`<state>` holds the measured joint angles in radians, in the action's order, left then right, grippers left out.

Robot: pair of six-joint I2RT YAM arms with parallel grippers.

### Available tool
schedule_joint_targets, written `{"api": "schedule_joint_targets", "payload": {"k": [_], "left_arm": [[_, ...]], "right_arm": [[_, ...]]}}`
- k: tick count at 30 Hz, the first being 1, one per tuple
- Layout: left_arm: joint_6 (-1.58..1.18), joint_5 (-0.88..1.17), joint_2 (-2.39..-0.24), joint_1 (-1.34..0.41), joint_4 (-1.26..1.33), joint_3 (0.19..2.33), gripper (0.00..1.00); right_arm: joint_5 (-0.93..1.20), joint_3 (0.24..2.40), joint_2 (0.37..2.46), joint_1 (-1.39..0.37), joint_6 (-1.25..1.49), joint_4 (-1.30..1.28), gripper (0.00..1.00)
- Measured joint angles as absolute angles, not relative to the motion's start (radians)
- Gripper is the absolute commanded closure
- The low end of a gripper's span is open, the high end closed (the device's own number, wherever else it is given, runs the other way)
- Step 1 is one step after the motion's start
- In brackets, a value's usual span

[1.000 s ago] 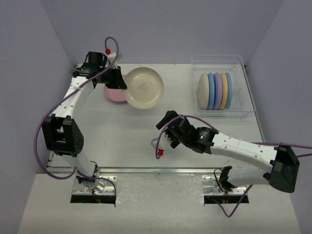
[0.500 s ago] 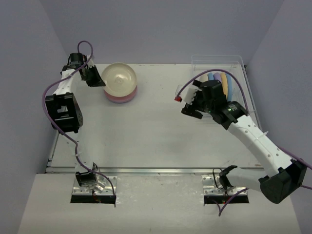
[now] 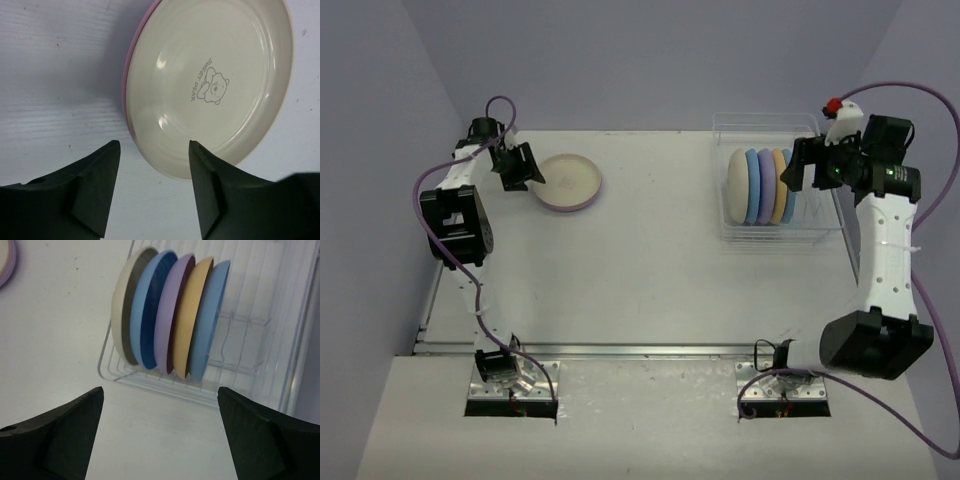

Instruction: Unload the plates from the dish rack

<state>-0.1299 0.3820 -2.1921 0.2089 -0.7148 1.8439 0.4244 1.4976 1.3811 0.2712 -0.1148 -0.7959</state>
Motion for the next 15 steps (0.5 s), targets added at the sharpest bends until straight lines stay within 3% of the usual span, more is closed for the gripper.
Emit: {"api": "schedule_joint_targets", "payload": {"k": [4,6,11,15], "left_arm": [[-0.130,0.384,-2.184,0.209,-0.718,1.844,0.34],[-0.126,0.390,-2.162,0.208,-0.724,1.844,0.33],[-0.074,0.437,-2.018,0.198,-0.713,1.795,0.30],[-0.003,0.464,-1.857,0.163,-0.696,1.705,0.09]], "right_arm": [[0.537,1.537,1.470,0.345,-0.085,-0.892,0.40],[0.593,1.591,1.528,0.373,-0.080,-0.929,0.47],[0.703,1.767,1.688,0.425,-0.111,-1.021,0.54],[0.740,1.856,1.787,0.437,-0.150,-1.066,0.56]]}}
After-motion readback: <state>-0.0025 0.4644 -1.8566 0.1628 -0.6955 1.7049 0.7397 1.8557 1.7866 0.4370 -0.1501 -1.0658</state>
